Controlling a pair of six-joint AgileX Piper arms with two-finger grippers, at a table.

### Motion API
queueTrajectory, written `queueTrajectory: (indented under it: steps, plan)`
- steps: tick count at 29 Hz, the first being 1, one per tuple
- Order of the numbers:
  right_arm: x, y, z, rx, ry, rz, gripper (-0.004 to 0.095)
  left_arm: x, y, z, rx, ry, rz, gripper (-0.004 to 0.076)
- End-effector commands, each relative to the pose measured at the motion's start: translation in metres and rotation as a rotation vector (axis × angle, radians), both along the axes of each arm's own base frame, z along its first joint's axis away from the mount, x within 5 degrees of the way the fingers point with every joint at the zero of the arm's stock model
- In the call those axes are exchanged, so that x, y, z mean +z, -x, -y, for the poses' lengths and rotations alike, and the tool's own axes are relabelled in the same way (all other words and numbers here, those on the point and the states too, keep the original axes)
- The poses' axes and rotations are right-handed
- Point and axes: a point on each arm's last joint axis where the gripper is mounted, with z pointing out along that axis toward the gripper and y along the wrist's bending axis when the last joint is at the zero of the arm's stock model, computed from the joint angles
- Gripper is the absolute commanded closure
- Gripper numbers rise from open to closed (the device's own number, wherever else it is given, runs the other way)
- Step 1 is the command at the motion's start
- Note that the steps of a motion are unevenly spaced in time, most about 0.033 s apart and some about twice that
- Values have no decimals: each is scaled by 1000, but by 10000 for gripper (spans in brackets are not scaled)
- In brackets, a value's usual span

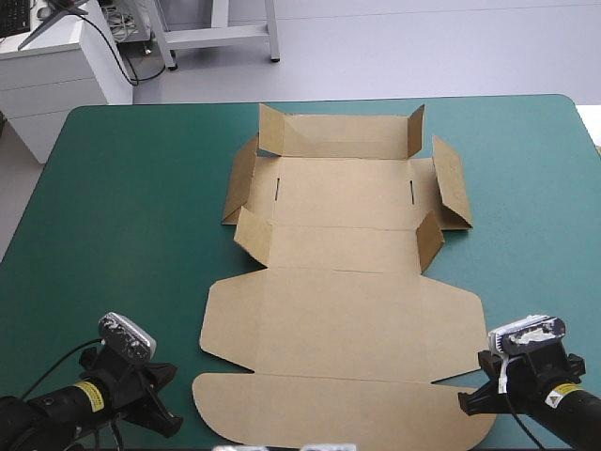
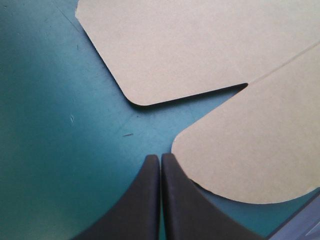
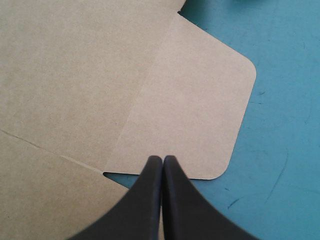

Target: Fold the box

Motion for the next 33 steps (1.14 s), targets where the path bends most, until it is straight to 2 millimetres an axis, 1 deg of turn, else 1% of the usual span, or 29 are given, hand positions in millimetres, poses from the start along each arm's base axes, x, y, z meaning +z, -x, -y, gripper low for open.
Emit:
queueTrajectory:
  steps: [1,15,17,18,20,24,25,26,27,29,33]
  plan:
    - [10,-4,-1,-2,-16,59,927,13,-4,2,10,48,62,732]
    - [10,-4,-1,-2,-16,59,924,13,-4,2,10,48,62,732]
    - [10,-4,-1,-2,-16,59,899,13,-4,2,10,48,62,732]
    - [10,-4,-1,-2,-16,59,863,13,-4,2,10,48,62,732]
    - [10,-4,-1,-2,-16,59,761,13,-4,2,10,48,62,732]
    - [10,-4,-1,-2,-16,59,465,13,-4,2,10,48,62,732]
    - [10,-4,-1,-1,-15,57,367,13,-4,2,10,48,62,732]
    - [10,-4,-1,-1,-15,57,311,13,-4,2,10,48,62,732]
    - [9,-3,-1,-4,-19,50,219,13,-4,2,10,48,62,732]
    - [9,-2,-1,-1,-18,39,194,13,-4,2,10,48,62,732]
    - [14,-2,-1,-37,-60,27,194,13,-4,2,10,48,62,732]
